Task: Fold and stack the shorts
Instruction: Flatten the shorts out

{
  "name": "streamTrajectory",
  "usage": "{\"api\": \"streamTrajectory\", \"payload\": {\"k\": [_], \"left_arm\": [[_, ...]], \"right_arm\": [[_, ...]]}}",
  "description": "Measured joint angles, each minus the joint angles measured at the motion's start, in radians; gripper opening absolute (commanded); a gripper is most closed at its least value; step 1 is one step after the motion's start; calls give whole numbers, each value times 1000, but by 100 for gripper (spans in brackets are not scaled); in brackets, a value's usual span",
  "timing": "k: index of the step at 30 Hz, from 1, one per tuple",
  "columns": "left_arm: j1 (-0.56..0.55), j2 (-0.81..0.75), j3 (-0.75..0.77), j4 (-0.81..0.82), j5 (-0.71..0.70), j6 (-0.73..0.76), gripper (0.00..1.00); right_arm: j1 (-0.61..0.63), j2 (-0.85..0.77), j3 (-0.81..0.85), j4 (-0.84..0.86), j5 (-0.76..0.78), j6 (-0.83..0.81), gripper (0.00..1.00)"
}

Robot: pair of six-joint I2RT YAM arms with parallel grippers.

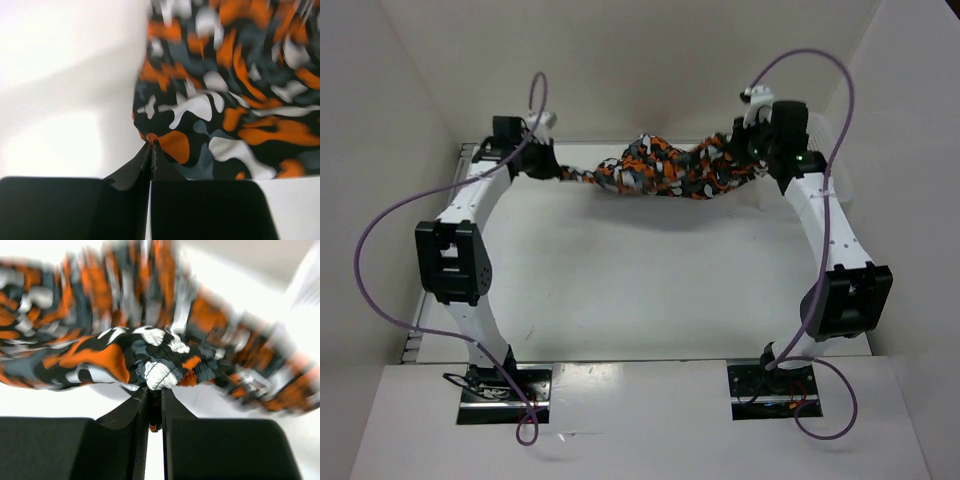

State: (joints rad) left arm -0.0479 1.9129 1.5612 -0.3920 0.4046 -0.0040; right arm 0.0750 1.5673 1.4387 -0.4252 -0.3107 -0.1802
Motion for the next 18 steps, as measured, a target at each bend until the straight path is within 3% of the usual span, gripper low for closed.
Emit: {"api": "streamTrajectory", "payload": {"k": [6,9,13,18], "left_arm": [[143,-103,347,-3,42,-5,0],[207,-189,460,16,78,-5,0],[310,-333,509,12,97,-4,0],[362,-478,423,-24,84,-1,0]], "right_arm": [[9,113,579,30,-16,79,0],[35,175,784,50,-33,109,0],[87,187,836,64,-68,139,0],[115,165,697,62,-120,165,0]]}}
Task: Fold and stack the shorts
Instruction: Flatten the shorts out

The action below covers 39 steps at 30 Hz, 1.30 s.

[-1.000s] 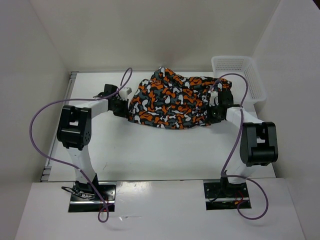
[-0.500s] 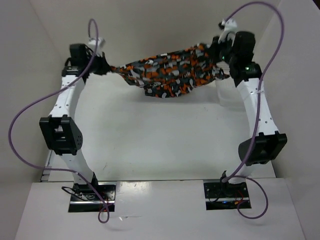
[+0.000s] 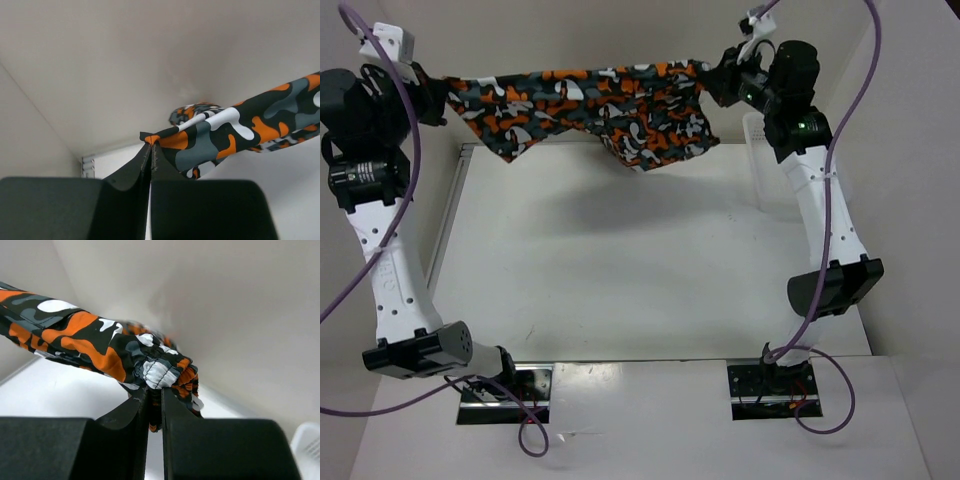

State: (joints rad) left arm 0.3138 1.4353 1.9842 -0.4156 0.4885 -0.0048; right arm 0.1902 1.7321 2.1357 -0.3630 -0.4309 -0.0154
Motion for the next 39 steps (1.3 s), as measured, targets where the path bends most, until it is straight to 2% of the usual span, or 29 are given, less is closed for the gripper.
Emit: {"api": "streamTrajectory", "payload": {"k": [5,11,15,19,23,26,32,39], "left_arm": [[15,-27,-79,-71,-19,1,0],[47,-14,-37,-130,-87,1,0],[50,-14,98,-136,-161,1,0],[50,-1,307,-151,-227,1,0],[53,54,563,-141,-243,0,0],[71,87,664,-129,-219,-2,0],[84,162,674,-96,-120,-1,0],[73,379,538,-98,23,-2,0]], "right_arm": [[1,-8,-164,-32,-74,23,0],[33,-58,-232,-77,-206,42,0],[42,-157,-238,-76,-318,98,0],[42,-283,-239,-40,-407,174,0],[43,-388,-248,15,-469,240,0],[48,-447,-298,66,-498,291,0],[50,-429,-388,124,-497,369,0],[31,-196,-446,165,-409,427,0]]}}
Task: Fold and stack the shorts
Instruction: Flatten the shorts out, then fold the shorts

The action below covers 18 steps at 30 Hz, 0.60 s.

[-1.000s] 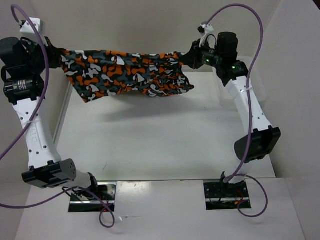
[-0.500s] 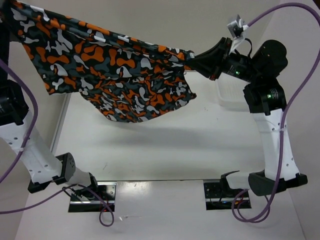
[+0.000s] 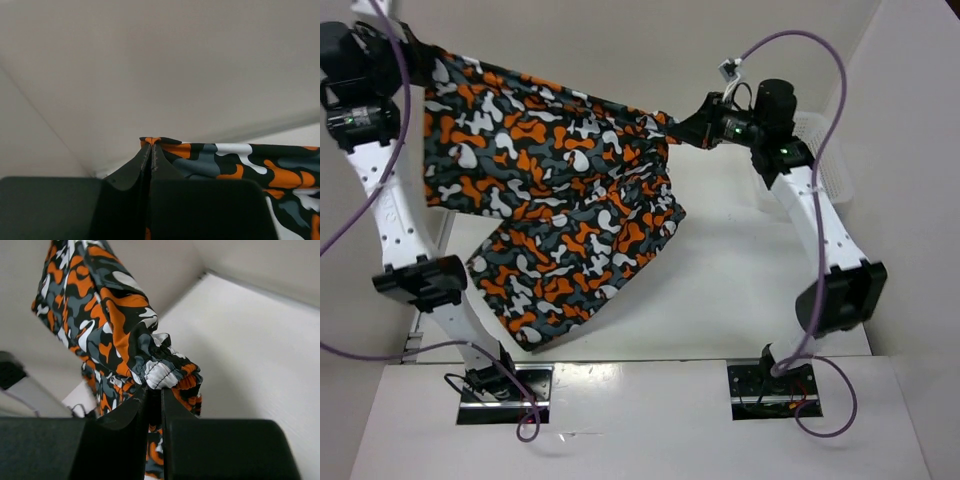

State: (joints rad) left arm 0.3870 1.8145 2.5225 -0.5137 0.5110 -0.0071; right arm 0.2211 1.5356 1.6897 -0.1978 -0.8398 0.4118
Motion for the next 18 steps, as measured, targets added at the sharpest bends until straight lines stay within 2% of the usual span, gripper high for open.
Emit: {"api": "streamTrajectory", "payload": {"k": [7,13,18], "left_arm": [[-115,212,-74,-58,12,2,0],[-230,236,-225,-85,57,3,0],[-246,220,-402,-134,98,3,0]], "right_arm": [[-46,244,-15,-23,127,-49,0],[-51,323,-18,-65,202,-164,0],[-51,339,-32,-88,267,-261,0]]}}
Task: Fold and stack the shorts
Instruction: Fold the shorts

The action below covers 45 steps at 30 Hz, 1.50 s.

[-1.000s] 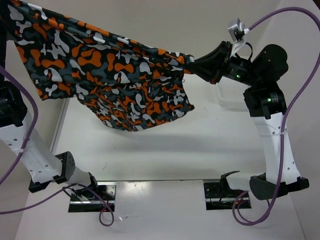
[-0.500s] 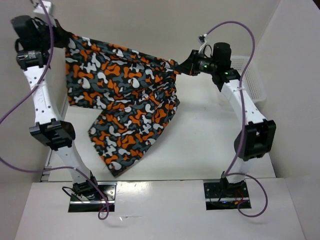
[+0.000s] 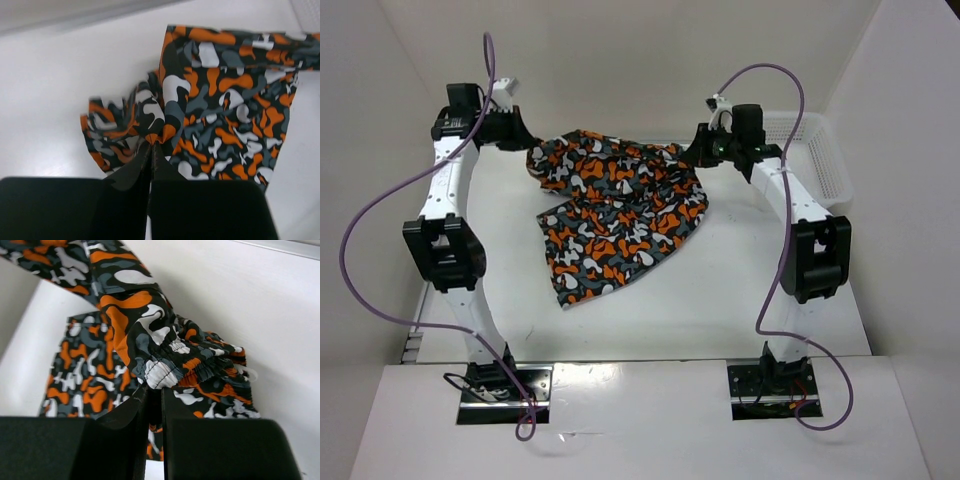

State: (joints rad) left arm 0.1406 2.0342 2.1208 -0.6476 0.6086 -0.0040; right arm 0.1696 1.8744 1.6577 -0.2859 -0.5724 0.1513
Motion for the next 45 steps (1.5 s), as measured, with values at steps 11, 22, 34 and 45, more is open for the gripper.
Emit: {"api": "streamTrajectory", "payload": {"k": [11,22,34,45], "left_arm": [[7,-427,-416,-215,29,0,0],[-236,-591,-946,-391,-42,1,0],[-372,-589,-920,-468,-61,2,68],[-372,-555,-912,-567,-118,0,100]], "right_arm": [[-67,-2,-90,-50,90,-171,0],[-124,-101,-378,-130,114,-370,0],[-124,-221,-503,-134,220,-442,88],[-157,-266,-520,-182,142,-431,96]]}}
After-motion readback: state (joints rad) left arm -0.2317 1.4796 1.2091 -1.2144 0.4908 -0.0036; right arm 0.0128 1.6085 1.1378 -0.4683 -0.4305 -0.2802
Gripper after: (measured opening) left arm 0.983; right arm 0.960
